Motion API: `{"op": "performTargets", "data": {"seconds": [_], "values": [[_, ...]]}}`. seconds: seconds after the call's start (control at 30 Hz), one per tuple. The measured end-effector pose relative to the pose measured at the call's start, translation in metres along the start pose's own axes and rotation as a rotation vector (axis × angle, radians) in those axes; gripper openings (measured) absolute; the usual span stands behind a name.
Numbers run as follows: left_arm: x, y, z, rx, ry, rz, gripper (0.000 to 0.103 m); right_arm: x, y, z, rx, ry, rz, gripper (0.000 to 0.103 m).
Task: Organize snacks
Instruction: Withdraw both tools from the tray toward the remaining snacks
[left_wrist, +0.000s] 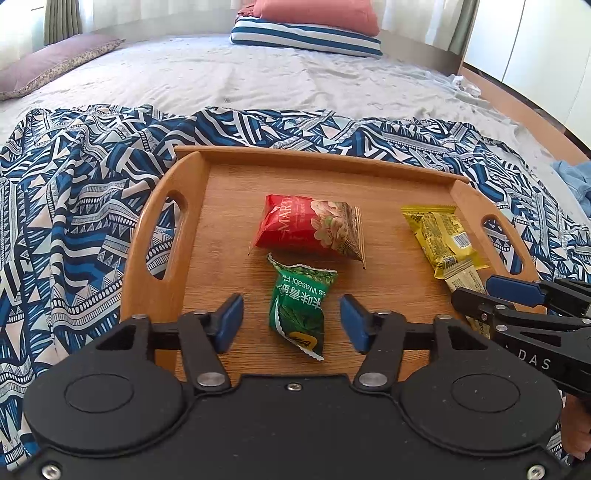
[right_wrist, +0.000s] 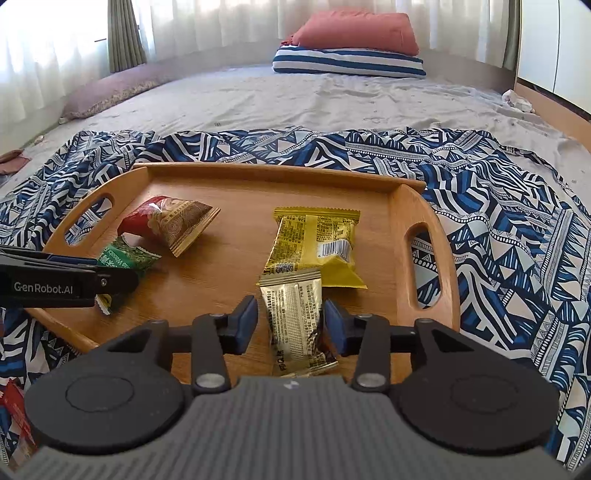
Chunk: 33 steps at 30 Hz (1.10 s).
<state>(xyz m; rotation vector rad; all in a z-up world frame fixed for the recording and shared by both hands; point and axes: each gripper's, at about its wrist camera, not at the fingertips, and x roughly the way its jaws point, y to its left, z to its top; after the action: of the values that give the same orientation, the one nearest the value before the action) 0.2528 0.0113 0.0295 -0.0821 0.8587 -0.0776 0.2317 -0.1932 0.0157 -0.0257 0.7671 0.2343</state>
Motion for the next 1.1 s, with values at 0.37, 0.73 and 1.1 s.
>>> {"op": "performTargets", "data": {"seconds": [0.37,0.73,1.1], "values": [[-0.039,0.0,-0.008,0.024,-0.071,-0.013,0.087,-0.03,0.007,-0.001,-0.016,-0.048,0.002,0.076],[-0.099,0.003,-0.036,0.069,-0.166,-0.039,0.101,-0.073,0.017,-0.016,-0.053,-0.094,0.012,0.091],[-0.145,0.004,-0.085,0.086,-0.219,-0.055,0.103,-0.113,0.025,-0.046,-0.068,-0.156,0.03,0.103]]}}
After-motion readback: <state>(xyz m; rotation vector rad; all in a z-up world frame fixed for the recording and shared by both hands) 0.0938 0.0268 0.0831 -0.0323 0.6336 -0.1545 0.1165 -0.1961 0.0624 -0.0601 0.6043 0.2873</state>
